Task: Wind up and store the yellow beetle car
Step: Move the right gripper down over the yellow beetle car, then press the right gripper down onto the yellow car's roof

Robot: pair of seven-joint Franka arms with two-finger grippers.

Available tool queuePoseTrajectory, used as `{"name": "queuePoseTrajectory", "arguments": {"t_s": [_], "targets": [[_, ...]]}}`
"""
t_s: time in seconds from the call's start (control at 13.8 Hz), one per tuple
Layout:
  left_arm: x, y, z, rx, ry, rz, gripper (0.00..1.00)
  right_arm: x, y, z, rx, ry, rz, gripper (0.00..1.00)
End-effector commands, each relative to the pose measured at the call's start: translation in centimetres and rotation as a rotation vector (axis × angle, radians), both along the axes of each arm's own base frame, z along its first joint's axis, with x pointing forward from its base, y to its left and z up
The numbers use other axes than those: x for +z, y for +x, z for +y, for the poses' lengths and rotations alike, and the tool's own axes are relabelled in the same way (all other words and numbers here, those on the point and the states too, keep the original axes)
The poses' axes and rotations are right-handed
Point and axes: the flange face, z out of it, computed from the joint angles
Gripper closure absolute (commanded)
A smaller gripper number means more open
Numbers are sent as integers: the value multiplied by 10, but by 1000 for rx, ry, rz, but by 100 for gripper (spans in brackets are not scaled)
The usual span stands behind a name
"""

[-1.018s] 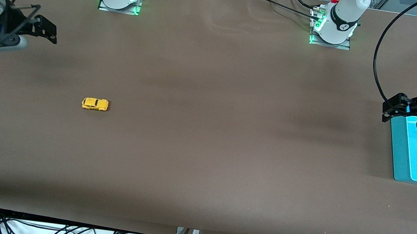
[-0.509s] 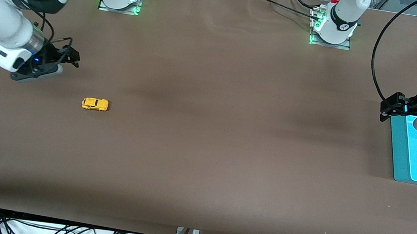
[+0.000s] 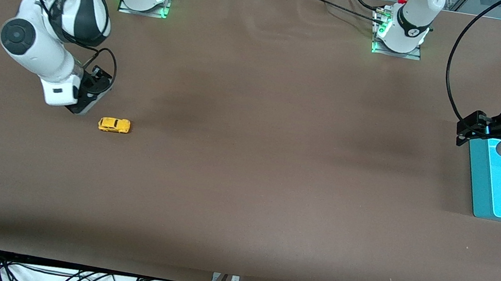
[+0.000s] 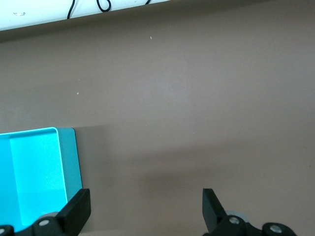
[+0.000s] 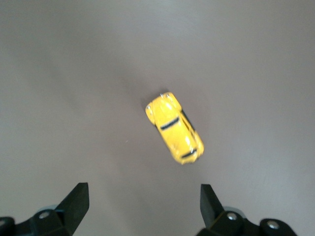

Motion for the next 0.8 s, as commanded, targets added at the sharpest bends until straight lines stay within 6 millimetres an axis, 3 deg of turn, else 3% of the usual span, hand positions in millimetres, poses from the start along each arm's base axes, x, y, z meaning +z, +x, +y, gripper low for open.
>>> {"name": "queuePoseTrajectory", "arguments": {"t_s": [0.0, 0.29, 0.73], "targets": [[4, -2, -1, 6, -20, 1, 0, -30, 5, -6, 221, 17, -35, 0], [4, -6, -8, -6, -25, 24, 0, -74, 9, -19, 362, 22, -46, 0], [4, -9, -9, -4, -42, 42, 0, -91, 11, 3, 414, 32, -84, 0]]}}
